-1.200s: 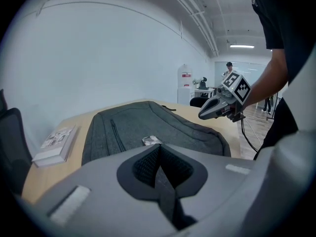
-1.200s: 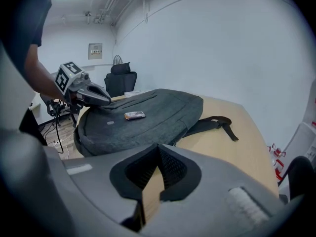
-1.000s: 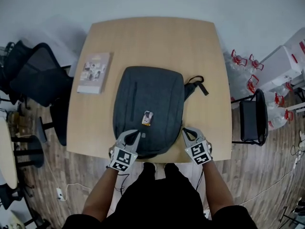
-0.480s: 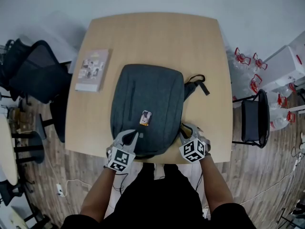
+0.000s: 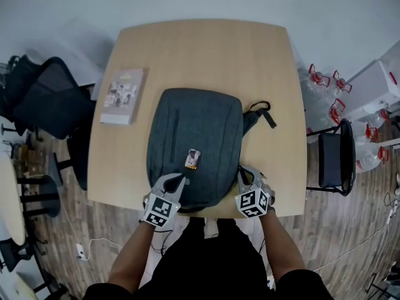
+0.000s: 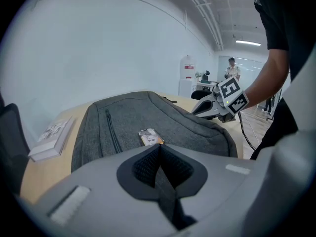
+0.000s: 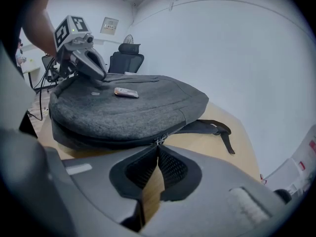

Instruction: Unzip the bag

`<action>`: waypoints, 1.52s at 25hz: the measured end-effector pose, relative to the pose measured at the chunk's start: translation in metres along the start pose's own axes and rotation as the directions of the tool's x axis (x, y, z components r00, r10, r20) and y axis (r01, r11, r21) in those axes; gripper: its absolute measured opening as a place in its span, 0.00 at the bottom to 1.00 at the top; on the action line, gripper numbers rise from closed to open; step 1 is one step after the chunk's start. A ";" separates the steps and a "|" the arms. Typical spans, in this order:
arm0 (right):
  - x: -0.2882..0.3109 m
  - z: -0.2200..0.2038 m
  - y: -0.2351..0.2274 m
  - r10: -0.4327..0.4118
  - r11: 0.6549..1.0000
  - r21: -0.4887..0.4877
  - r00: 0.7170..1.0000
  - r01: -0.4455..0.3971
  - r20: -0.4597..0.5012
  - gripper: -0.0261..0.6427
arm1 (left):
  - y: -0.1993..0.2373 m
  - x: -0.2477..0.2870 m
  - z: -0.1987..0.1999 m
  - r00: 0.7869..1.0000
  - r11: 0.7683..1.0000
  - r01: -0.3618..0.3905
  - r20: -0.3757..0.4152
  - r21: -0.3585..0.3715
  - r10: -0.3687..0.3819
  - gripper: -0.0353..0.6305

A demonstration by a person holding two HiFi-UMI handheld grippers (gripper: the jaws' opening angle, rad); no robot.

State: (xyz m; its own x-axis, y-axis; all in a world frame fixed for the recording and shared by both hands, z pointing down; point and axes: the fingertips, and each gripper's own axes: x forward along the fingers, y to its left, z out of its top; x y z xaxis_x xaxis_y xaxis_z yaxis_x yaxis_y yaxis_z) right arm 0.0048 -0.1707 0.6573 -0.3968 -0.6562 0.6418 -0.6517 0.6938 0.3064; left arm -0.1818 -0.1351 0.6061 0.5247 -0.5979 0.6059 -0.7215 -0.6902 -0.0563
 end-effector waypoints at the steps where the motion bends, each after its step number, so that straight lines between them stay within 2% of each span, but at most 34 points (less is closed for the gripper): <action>1: -0.001 0.000 0.000 0.000 1.000 0.012 1.000 0.000 0.004 0.06 | -0.001 0.001 -0.001 1.000 1.000 0.004 -0.004 0.004 -0.004 0.08; 6: -0.007 -0.002 -0.002 0.005 0.999 0.048 1.000 -0.005 0.003 0.05 | -0.008 0.010 -0.012 0.996 0.994 0.001 -0.085 0.106 0.008 0.08; 11: -0.012 -0.004 0.006 0.024 0.999 0.029 1.000 -0.024 -0.013 0.05 | -0.018 0.023 -0.033 0.979 0.975 -0.003 -0.199 0.223 0.049 0.08; 17: -0.024 -0.008 0.020 0.051 0.998 0.027 0.998 -0.050 -0.025 0.05 | -0.010 0.030 -0.035 0.975 0.989 -0.016 -0.219 0.146 0.048 0.08; 32: -0.056 -0.005 0.100 0.207 0.977 0.054 0.978 -0.205 -0.032 0.06 | -0.006 0.034 -0.038 0.972 0.996 -0.020 -0.232 0.091 0.041 0.08; 38: -0.058 -0.011 0.092 0.194 0.979 0.067 0.981 -0.192 -0.025 0.06 | -0.013 0.039 -0.034 0.971 0.999 -0.039 -0.236 0.035 0.046 0.07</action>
State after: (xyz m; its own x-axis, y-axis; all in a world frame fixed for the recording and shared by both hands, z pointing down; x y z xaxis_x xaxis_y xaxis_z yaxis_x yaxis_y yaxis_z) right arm -0.0250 -0.0652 0.6558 -0.4993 -0.5017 0.7064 -0.6053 0.7853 0.1299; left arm -0.1674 -0.1362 0.6573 0.3693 -0.5161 0.7728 -0.7251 -0.6802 -0.1078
